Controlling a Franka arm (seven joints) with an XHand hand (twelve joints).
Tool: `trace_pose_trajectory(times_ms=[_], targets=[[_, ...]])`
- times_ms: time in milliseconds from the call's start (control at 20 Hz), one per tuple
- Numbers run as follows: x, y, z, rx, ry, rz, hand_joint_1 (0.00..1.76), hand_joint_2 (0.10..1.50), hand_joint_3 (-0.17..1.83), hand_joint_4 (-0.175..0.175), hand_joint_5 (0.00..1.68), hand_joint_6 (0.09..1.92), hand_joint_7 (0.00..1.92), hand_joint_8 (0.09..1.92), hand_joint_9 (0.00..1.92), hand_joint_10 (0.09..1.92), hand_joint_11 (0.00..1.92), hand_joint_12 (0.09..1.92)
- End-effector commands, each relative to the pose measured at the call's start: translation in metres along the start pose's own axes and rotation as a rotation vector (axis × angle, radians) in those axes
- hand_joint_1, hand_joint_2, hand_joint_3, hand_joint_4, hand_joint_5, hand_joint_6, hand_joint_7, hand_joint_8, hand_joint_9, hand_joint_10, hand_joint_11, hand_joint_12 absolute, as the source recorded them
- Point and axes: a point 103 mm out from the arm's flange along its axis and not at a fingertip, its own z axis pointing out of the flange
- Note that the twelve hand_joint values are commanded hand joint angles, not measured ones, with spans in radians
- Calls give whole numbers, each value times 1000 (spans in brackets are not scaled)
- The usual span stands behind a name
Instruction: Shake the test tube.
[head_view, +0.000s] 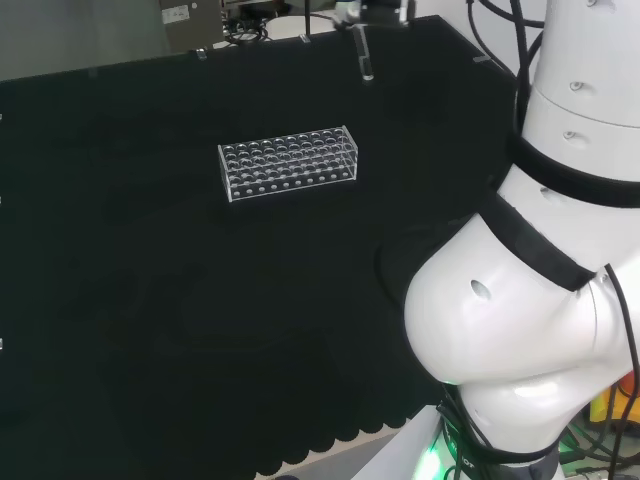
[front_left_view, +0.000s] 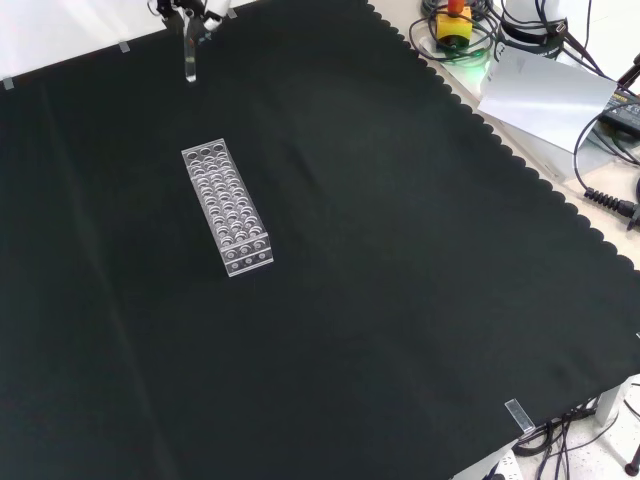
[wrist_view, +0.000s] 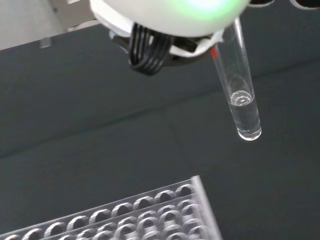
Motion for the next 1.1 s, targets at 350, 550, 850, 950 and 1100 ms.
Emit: trace_pose_trajectory(times_ms=[350,550,850,950,1100], targets=[[-8,2,-8,-10,31,12,1231,645,634,-175,1351,505,1702,495,1602,531,1302,847],[25,-7,7,19,76,-22,1231,645,634,-175,1351,505,1702,495,1602,532,1301,846],[102,-27,28,79,164,-134,1231,645,634,-175,1351,505,1702,495,1602,532,1301,846],[124,-32,29,80,184,-149,1231,645,634,-175,1351,505,1702,495,1602,533,1301,846],[149,-38,25,87,244,-182,1231,645,635,-175,1351,505,1702,495,1602,533,1301,846]])
